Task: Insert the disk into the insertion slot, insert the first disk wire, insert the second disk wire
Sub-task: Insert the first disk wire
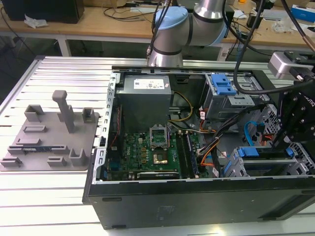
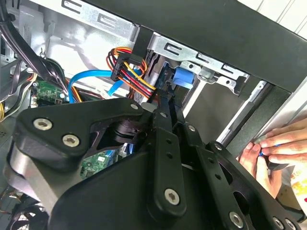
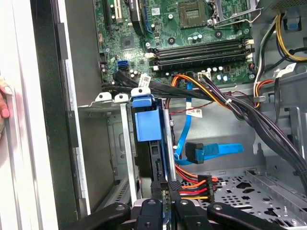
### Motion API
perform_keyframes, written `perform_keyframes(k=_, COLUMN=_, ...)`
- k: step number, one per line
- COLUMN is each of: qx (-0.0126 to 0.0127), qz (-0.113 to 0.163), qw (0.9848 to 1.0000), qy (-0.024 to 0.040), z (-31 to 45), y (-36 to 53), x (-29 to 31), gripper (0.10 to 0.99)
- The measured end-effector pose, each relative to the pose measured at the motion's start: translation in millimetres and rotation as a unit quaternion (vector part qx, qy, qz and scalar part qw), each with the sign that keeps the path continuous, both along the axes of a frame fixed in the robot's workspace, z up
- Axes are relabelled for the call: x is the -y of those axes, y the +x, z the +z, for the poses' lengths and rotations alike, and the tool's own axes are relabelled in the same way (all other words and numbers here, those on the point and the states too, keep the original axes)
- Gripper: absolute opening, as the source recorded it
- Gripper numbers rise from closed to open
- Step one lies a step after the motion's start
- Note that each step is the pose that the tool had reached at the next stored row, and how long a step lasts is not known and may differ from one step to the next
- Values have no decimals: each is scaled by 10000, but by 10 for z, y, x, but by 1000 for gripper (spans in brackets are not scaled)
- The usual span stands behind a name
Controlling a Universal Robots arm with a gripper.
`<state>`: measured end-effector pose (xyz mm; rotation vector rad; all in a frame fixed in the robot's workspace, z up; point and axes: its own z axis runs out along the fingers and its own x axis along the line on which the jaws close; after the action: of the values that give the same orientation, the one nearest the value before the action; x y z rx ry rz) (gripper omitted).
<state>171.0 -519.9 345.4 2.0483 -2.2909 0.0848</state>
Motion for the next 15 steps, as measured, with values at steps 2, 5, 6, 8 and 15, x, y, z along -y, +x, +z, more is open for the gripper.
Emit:
perform_keyframes(k=2, qx=0, qz=13, qw=10000, qy=0, z=-7, y=0, x=0, gripper=165)
perform_keyframes(k=5, qx=0, qz=32, qw=10000, qy=0, z=-15, y=-1, x=0, gripper=165)
perform_keyframes(k=6, qx=0, qz=38, qw=10000, qy=0, z=-18, y=-2, x=0, gripper=165)
perform_keyframes(k=8, qx=0, qz=53, qw=10000, qy=0, z=-30, y=-2, x=0, gripper=165)
perform_keyframes(k=15, qx=0, qz=105, qw=9999, qy=-3, z=-93, y=-3, x=4, gripper=165)
